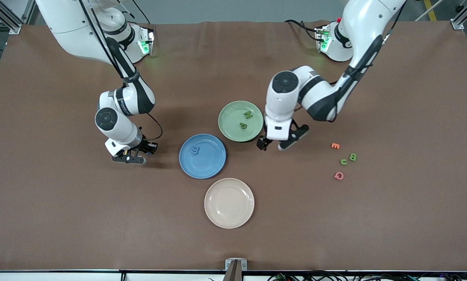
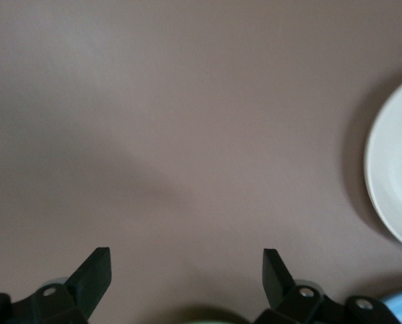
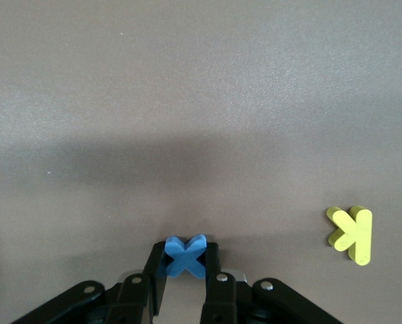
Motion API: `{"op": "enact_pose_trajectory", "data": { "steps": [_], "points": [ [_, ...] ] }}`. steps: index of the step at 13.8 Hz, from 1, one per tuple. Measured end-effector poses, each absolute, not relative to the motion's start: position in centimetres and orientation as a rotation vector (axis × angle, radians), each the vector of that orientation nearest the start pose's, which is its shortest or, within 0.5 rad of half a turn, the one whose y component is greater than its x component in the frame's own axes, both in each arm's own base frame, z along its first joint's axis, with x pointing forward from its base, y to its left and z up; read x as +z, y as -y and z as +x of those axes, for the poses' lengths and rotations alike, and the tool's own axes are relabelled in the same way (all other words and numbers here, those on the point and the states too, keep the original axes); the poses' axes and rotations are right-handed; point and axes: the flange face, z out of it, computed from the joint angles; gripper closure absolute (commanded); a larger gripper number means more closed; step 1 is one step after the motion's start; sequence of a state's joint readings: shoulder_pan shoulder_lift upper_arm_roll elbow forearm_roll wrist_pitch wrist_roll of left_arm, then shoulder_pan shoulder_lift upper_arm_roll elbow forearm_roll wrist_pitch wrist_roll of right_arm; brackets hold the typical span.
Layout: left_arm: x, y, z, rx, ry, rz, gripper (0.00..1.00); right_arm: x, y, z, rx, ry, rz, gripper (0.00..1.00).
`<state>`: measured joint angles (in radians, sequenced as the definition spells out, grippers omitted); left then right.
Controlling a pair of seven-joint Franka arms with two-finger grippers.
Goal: Sort letters by color into matching plates
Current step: 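Carry the blue x to its plate while the left gripper grasps green u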
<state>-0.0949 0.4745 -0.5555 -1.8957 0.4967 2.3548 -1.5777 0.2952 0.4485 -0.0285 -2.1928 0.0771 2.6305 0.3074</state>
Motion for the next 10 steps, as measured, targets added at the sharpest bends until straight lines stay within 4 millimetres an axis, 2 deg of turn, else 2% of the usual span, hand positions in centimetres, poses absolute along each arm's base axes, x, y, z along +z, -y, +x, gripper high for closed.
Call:
{"op": "enact_pose_trajectory", "data": {
  "steps": [2, 4, 5, 8, 10],
  "points": [
    [29.0, 32.0, 54.7, -0.226, 0.962, -2.981, 0.05, 17.7, -14.5, 53.4, 0.085, -0.187, -3.123, 0.99],
    [28.3, 27.2, 56.7, -0.204, 0.865, -2.983, 0.05, 18.3, -15.5, 53.2, 0.180, -0.282, -3.128, 1.00],
    [28.0, 25.0, 57.5, -0.193, 0.795, -2.991, 0.05, 19.0, -17.1, 53.3, 0.192, -0.358, -3.125, 1.00],
    [27.3, 19.8, 59.1, -0.160, 0.616, -3.011, 0.08, 21.8, -24.6, 52.8, 0.148, -0.591, -3.091, 1.00],
    [26.4, 16.1, 59.6, -0.117, 0.470, -3.021, 0.15, 23.3, -29.1, 52.0, 0.112, -0.689, -3.061, 1.00]
  ]
}}
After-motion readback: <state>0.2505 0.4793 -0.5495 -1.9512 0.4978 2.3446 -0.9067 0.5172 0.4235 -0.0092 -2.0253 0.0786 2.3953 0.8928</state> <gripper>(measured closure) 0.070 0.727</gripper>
